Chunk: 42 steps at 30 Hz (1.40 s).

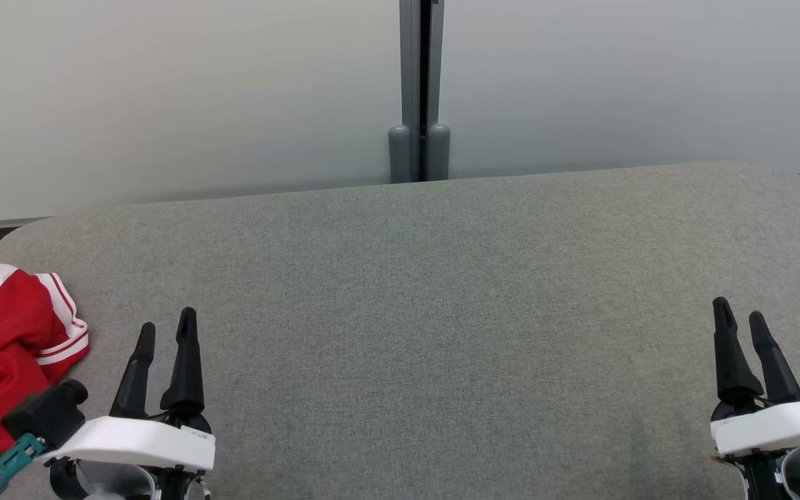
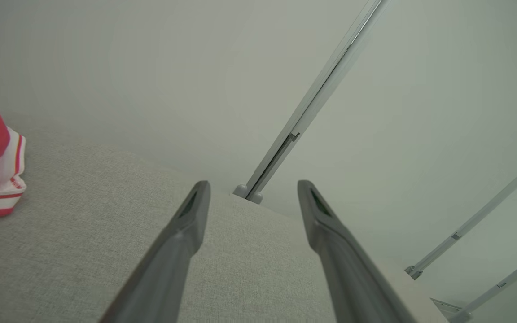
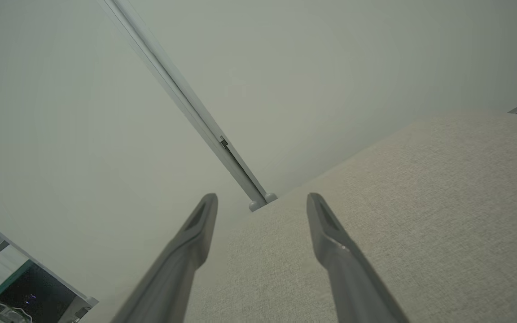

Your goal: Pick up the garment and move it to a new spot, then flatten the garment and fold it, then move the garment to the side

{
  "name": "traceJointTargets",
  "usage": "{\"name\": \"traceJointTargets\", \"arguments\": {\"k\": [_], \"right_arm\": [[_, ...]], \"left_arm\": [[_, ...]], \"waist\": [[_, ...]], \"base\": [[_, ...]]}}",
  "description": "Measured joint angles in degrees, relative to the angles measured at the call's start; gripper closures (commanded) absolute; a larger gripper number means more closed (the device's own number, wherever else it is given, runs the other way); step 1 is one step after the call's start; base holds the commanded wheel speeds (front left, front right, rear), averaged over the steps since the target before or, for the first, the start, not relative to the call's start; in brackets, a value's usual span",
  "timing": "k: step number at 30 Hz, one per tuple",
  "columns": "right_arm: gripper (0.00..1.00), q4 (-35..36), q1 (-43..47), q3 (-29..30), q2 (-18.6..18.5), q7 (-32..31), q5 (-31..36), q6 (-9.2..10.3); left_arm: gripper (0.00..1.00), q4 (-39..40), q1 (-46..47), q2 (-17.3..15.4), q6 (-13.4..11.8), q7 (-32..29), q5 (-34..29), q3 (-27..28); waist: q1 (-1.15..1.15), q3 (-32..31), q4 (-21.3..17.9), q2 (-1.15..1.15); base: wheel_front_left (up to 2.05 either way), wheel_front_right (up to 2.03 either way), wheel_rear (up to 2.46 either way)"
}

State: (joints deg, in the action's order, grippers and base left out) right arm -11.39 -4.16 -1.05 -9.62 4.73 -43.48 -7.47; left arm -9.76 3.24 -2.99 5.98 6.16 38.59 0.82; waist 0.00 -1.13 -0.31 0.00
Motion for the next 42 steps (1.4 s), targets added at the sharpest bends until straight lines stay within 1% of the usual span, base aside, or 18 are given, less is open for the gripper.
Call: {"name": "traceJointTargets", "arguments": {"k": [11, 21, 31, 42], "right_arm": [[0.00, -0.53, 0.62, -1.25, -0.47, 0.71, 8.20, 0.00], [0.00, -0.98, 0.70, -1.55, -0.53, 1.10, 14.94, 0.00], [0.00, -1.78, 1.32, -1.59, -0.53, 1.44, 19.63, 0.00], [0.00, -2.48, 1.62, -1.85, -0.57, 1.87, 24.16, -0.01]], "left_arm": [[0.00, -2.20, -0.63, -1.16, -1.05, 1.77, -8.48, -1.05], [0.00, -4.32, -0.92, -1.79, -2.74, 3.24, -15.05, -1.91], [0.00, -6.95, -1.15, -2.20, -4.02, 4.54, -20.09, -2.46], [0.00, -8.34, -1.16, -2.79, -4.82, 5.97, -25.29, -3.33]], "waist": [[0.00, -0.46, 0.04, 0.00], [0.00, -0.79, 0.25, 0.00], [0.00, -1.18, 0.56, 0.00], [0.00, -1.39, 0.84, 0.00]], "base": [[0.00, 0.00, 0.00], [0.00, 0.00, 0.00], [0.00, 0.00, 0.00], [0.00, 0.00, 0.00]]}}
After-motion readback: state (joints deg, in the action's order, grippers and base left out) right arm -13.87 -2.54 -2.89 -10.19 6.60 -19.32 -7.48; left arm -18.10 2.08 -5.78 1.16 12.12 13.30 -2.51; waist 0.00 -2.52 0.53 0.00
